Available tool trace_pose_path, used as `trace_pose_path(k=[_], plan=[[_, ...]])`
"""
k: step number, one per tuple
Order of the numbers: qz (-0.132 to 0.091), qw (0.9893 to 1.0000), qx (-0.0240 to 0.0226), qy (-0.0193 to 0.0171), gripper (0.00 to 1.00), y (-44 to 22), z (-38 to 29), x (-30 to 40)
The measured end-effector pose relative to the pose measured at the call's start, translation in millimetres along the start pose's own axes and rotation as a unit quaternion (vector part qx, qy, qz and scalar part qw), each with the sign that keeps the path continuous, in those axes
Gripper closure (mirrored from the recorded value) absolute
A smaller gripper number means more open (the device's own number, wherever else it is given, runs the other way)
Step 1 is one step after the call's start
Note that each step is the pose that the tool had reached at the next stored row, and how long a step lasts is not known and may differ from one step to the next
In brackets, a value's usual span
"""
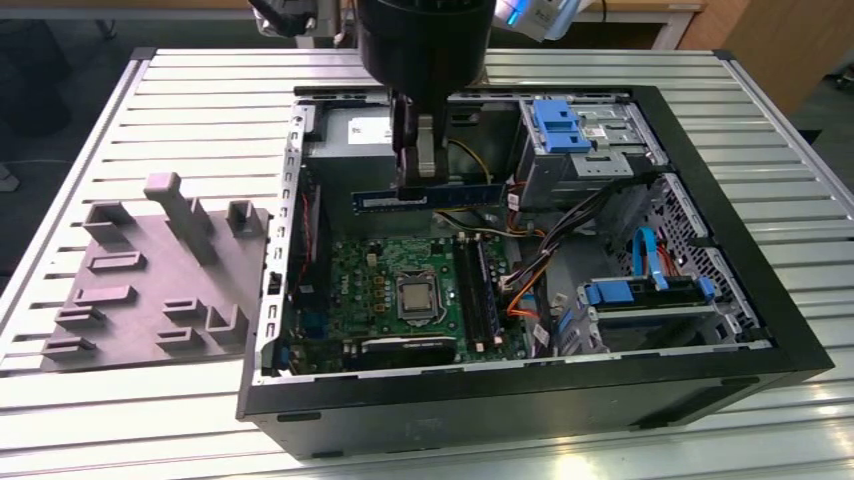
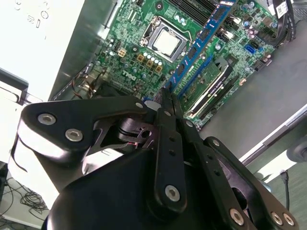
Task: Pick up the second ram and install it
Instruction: 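Pick up the second ram and move it above second insertion slot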
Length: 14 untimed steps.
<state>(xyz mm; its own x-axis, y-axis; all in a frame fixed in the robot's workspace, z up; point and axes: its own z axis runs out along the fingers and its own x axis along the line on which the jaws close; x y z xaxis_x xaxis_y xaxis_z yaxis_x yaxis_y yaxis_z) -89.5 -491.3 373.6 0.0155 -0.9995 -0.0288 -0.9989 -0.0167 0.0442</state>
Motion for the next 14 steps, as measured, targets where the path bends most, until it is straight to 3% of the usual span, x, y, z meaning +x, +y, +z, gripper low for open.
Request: trace_pose_path(k=[14], plan=[[0.000, 1.0000, 0.0000, 0.0000, 0.88, -1.0, 10.5, 0.1]])
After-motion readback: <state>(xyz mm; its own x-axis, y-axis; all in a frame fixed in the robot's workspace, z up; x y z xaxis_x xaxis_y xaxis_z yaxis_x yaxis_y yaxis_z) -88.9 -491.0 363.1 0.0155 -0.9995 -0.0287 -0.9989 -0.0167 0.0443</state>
